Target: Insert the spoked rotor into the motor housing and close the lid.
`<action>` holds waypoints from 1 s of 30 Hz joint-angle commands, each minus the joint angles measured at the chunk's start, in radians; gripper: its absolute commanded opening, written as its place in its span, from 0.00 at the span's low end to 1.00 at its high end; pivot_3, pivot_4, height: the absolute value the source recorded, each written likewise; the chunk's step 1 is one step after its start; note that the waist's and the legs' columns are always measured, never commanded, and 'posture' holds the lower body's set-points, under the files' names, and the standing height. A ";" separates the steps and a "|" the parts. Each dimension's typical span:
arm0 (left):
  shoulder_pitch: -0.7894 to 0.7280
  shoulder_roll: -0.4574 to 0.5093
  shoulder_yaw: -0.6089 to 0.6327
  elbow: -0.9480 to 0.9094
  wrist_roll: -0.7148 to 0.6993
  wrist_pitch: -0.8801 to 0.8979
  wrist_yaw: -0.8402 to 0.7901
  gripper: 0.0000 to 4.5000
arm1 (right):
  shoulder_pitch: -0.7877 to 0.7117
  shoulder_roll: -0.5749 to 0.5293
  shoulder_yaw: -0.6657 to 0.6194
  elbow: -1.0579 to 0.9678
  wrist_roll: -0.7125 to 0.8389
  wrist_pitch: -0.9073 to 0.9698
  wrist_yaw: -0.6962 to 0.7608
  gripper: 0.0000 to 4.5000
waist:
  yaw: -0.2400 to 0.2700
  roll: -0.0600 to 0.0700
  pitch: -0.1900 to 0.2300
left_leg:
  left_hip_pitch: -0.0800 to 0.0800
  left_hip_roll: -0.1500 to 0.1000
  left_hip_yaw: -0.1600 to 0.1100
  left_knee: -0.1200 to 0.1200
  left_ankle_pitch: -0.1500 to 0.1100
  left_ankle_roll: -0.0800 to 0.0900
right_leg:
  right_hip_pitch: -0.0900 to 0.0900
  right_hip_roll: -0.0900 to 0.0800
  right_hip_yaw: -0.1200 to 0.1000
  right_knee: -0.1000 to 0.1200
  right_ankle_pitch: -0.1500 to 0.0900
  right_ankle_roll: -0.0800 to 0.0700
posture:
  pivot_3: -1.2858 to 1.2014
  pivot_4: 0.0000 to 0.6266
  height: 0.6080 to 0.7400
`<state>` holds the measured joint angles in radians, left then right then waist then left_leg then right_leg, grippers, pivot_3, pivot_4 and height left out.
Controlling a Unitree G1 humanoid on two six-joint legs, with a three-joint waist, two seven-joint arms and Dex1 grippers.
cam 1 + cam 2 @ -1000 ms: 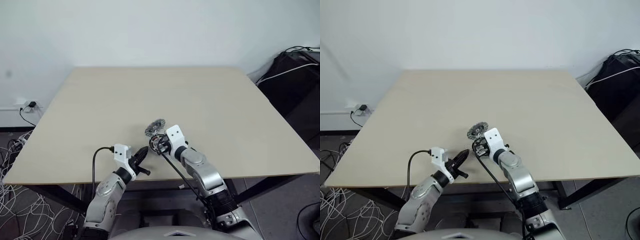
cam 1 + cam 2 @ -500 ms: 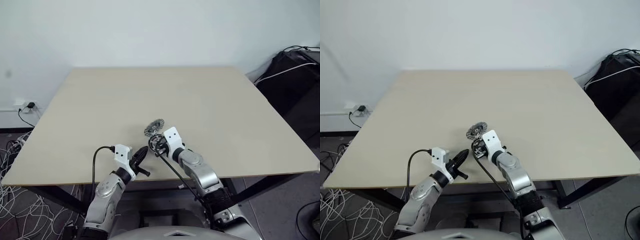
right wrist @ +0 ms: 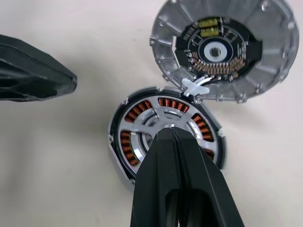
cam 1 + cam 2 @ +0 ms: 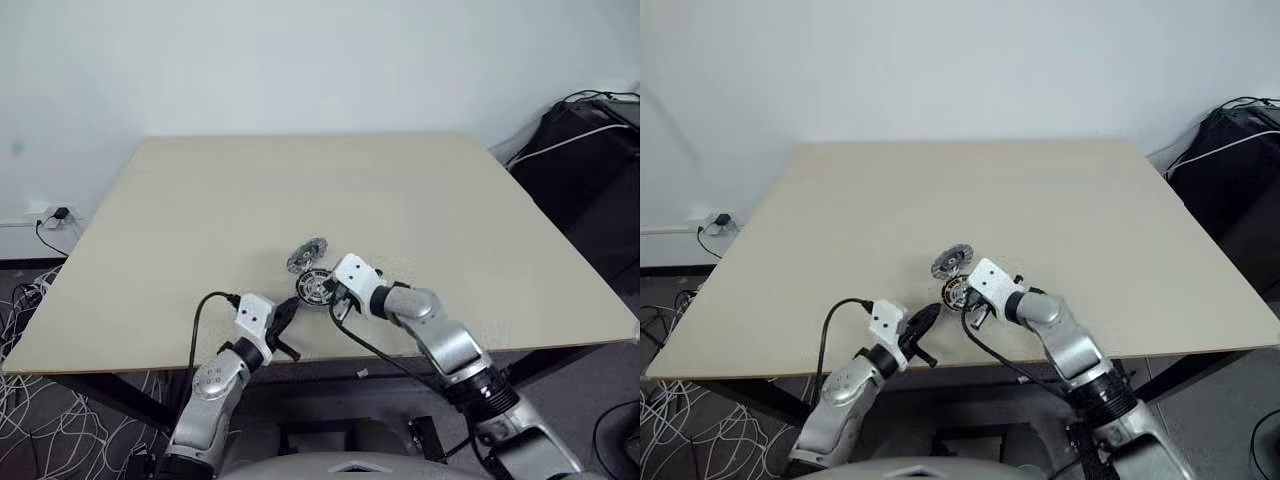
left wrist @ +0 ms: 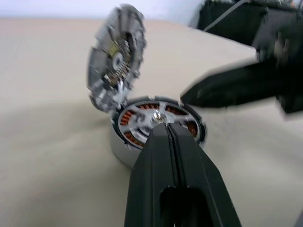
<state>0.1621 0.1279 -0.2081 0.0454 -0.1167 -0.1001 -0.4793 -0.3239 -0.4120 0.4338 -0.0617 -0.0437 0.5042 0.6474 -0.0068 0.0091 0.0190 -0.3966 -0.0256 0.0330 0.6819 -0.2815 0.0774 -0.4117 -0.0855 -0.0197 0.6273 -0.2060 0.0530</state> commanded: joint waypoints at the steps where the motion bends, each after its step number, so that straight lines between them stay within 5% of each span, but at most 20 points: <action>1: -0.031 0.014 0.006 0.017 0.016 -0.062 -0.006 0.00 | -0.072 -0.047 0.043 0.001 -0.044 -0.020 0.083 0.04 | 0.004 0.000 0.000 | 0.000 0.000 0.000 0.000 0.000 0.000 | 0.000 0.000 0.000 0.000 0.000 0.000 | 0.52 0.00 1.00; 12: -0.042 0.007 0.024 0.126 0.011 -0.140 -0.005 0.00 | -0.187 -0.103 0.179 0.053 -0.143 -0.096 0.264 0.76 | 0.023 0.000 0.000 | -0.001 -0.001 0.000 0.000 -0.001 -0.001 | 0.000 -0.002 0.000 -0.001 0.000 0.000 | 0.52 0.00 1.00; 30: -0.074 -0.044 0.031 0.347 0.008 -0.276 -0.020 0.00 | -0.362 -0.153 0.296 0.297 -0.318 -0.336 0.516 0.76 | 0.027 0.000 0.000 | -0.002 -0.001 -0.001 0.000 -0.002 -0.002 | -0.001 -0.004 -0.001 -0.001 0.000 -0.001 | 0.52 0.00 1.00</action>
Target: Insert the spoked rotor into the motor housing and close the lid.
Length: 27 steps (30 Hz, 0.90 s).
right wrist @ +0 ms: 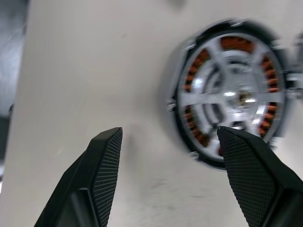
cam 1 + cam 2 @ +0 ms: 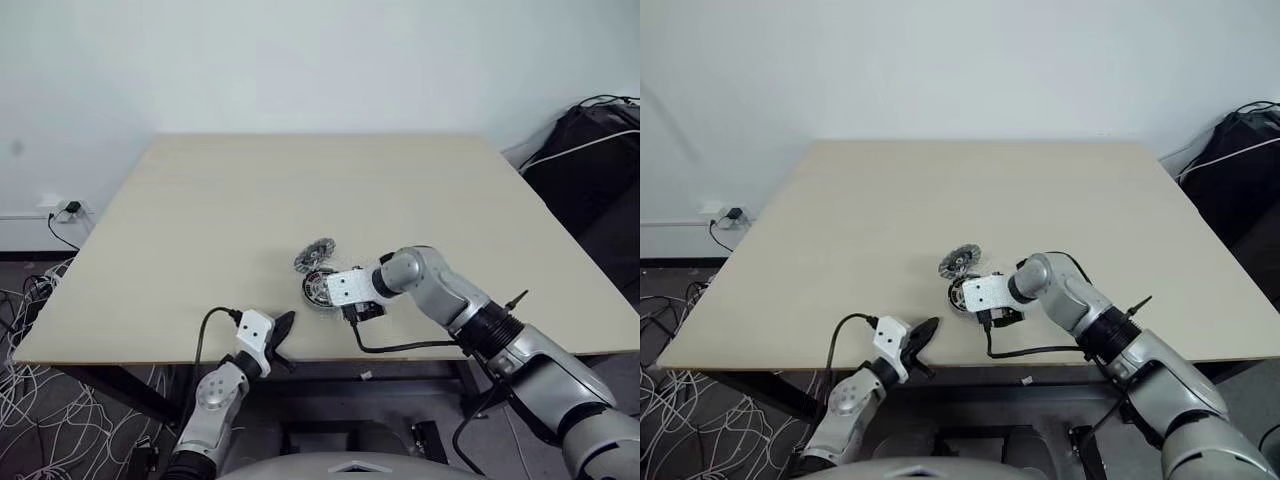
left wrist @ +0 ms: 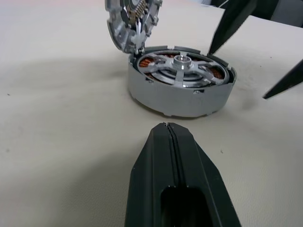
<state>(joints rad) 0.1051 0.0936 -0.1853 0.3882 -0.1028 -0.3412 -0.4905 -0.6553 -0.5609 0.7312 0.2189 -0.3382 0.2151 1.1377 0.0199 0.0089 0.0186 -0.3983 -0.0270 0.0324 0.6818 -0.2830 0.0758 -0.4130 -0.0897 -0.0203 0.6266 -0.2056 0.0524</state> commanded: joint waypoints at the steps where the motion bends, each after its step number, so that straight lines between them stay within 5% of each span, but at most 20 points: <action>1: -0.017 -0.012 0.010 0.007 -0.008 -0.036 -0.009 0.00 | -0.031 -0.002 0.003 0.024 -0.032 -0.059 0.033 0.76 | 0.000 0.000 0.000 | 0.000 0.000 0.000 0.000 0.000 0.000 | 0.000 0.000 0.000 0.000 0.000 0.000 | 0.52 0.00 1.00; 21: -0.027 -0.036 0.021 0.061 -0.019 -0.057 -0.035 0.00 | -0.075 0.089 0.004 0.139 -0.121 -0.165 0.084 0.76 | -0.004 0.004 -0.009 | 0.001 0.000 0.000 0.000 0.000 0.000 | 0.001 -0.003 -0.005 0.001 0.002 -0.002 | 0.52 0.00 1.00; 27: -0.045 -0.045 0.028 0.102 -0.022 -0.070 -0.042 0.00 | -0.090 0.110 -0.008 0.177 -0.136 -0.186 0.068 0.43 | -0.001 0.007 -0.011 | 0.001 0.000 0.000 0.001 0.000 -0.001 | 0.001 -0.004 -0.008 0.001 0.002 -0.001 | 0.52 0.00 1.00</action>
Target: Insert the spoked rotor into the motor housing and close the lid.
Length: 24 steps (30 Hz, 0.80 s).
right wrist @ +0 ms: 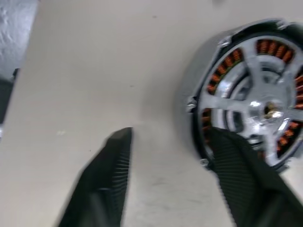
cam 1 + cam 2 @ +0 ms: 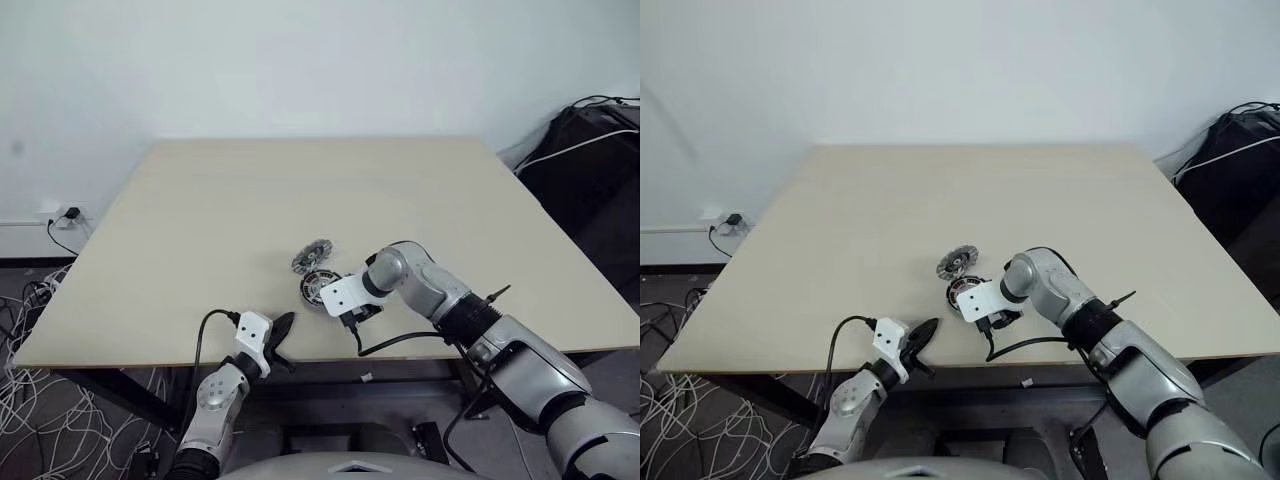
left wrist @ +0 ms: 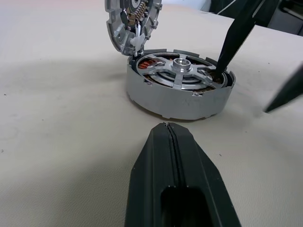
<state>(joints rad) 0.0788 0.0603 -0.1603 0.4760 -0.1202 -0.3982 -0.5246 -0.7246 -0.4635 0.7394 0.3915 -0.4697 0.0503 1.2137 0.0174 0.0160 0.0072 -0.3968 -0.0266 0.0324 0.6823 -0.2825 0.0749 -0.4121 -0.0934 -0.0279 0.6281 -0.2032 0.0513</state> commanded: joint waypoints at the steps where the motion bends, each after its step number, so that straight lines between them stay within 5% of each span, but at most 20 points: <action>1: -0.020 -0.013 0.003 0.017 -0.005 -0.015 -0.008 0.00 | -0.021 0.013 -0.018 0.006 -0.005 -0.024 -0.010 0.35 | 0.003 0.000 0.000 | 0.000 0.000 0.000 0.000 0.000 0.000 | 0.000 0.000 0.000 0.000 0.000 0.000 | 0.52 0.00 1.00; 6: -0.016 -0.018 -0.002 -0.006 -0.001 -0.003 -0.005 0.00 | -0.020 0.011 -0.023 0.009 -0.007 -0.030 -0.019 0.02 | 0.008 0.000 0.000 | 0.000 -0.001 0.000 0.000 0.000 0.000 | 0.000 0.000 0.000 0.000 0.000 0.000 | 0.52 0.00 1.00; 17: 0.054 -0.012 -0.040 -0.198 0.005 0.104 0.014 0.00 | 0.033 0.020 -0.091 -0.015 0.039 0.023 -0.071 0.02 | 0.006 0.000 0.000 | 0.000 0.000 0.000 0.000 0.000 0.000 | 0.000 0.000 0.000 0.000 0.000 0.000 | 0.52 0.00 1.00; 24: 0.045 -0.009 -0.038 -0.198 -0.003 0.131 0.011 0.00 | 0.218 0.042 -0.276 -0.277 0.175 0.320 -0.115 0.02 | 0.011 0.000 0.000 | -0.002 0.000 0.000 0.000 0.000 0.000 | -0.002 -0.001 -0.001 0.000 0.000 0.000 | 0.52 0.00 1.00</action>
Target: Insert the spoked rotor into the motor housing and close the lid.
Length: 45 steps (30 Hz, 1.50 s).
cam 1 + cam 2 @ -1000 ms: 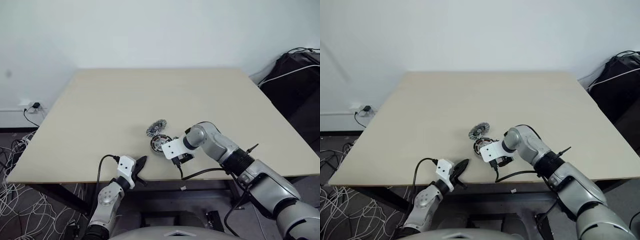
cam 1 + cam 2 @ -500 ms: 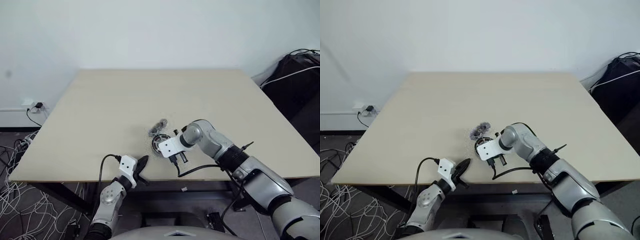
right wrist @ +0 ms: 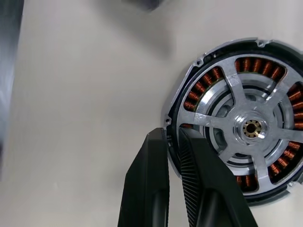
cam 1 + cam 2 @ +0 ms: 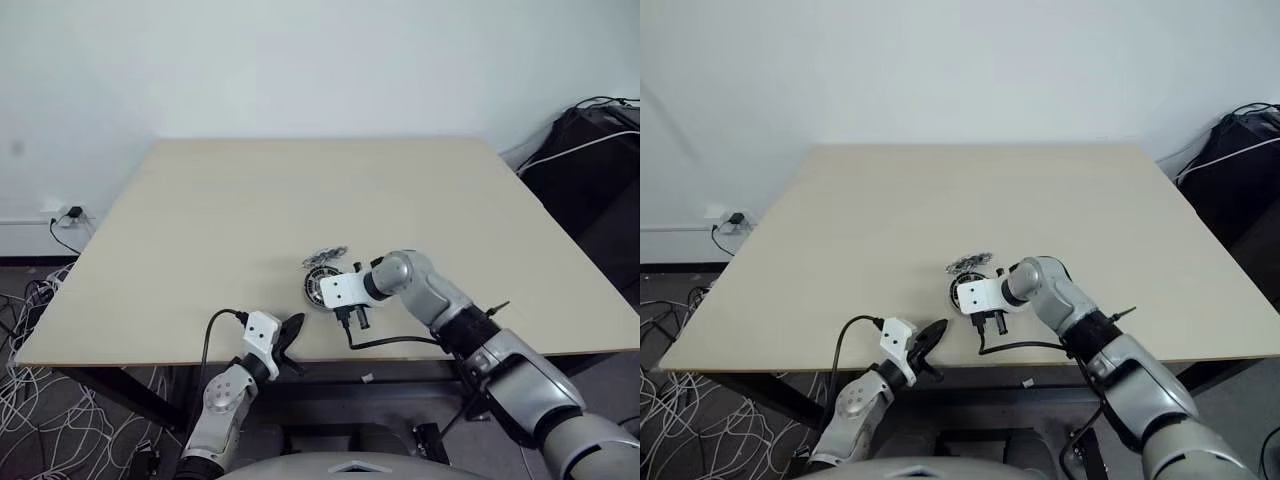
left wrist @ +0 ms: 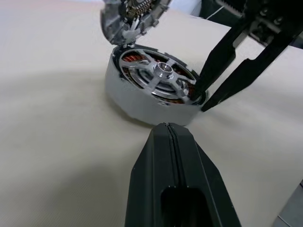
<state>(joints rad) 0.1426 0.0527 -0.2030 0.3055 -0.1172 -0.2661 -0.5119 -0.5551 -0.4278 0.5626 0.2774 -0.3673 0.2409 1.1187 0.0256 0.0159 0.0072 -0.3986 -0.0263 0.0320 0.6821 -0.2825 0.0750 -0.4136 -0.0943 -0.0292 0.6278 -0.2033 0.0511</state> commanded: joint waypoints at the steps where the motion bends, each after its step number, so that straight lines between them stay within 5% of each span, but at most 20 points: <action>1: -0.022 -0.002 0.005 -0.021 -0.007 -0.002 -0.003 0.00 | 0.086 0.009 -0.132 -0.220 0.095 0.197 -0.030 0.02 | 0.006 0.000 0.000 | -0.001 0.000 0.000 0.000 0.000 0.000 | 0.000 0.000 0.000 0.000 0.000 0.000 | 0.52 0.00 1.00; 11: -0.055 -0.010 0.000 0.044 -0.011 -0.001 -0.027 0.00 | 0.268 0.016 -0.356 -0.653 0.246 0.815 -0.160 0.02 | 0.020 0.000 0.001 | -0.006 -0.001 -0.001 0.001 -0.001 0.002 | -0.003 -0.004 -0.006 -0.002 -0.001 -0.002 | 0.52 0.00 1.00; 21: -0.080 -0.020 -0.003 0.111 -0.004 -0.023 -0.043 0.00 | 0.178 0.250 -0.538 -0.741 0.380 1.324 -0.398 0.02 | 0.017 0.000 0.001 | -0.006 0.000 -0.002 0.001 -0.001 0.001 | -0.003 -0.003 -0.009 -0.001 -0.001 -0.001 | 0.52 0.00 1.00; 37: -0.054 -0.010 0.021 0.109 -0.022 -0.015 -0.038 0.00 | 0.181 0.439 -0.650 -0.658 0.523 1.374 -0.744 0.02 | 0.003 0.002 0.000 | -0.006 -0.001 -0.003 0.001 -0.001 0.001 | -0.002 -0.002 -0.010 -0.002 -0.001 -0.001 | 0.52 0.00 1.00; 45: 0.049 -0.011 -0.025 -0.049 -0.006 0.039 -0.022 0.00 | 0.169 0.498 -0.694 -0.629 0.647 1.374 -0.893 0.02 | -0.013 0.002 0.001 | -0.006 -0.001 -0.003 0.000 0.000 0.002 | -0.002 -0.001 -0.010 -0.002 -0.001 -0.001 | 0.52 0.00 1.00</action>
<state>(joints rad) 0.1721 0.0423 -0.2044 0.3061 -0.1349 -0.2465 -0.5400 -0.3554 0.0617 -0.1151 -0.3265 0.2376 1.6048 0.2548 0.0123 0.0182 0.0080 -0.4048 -0.0273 0.0290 0.6821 -0.2828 0.0775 -0.4157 -0.0959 -0.0387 0.6255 -0.2043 0.0499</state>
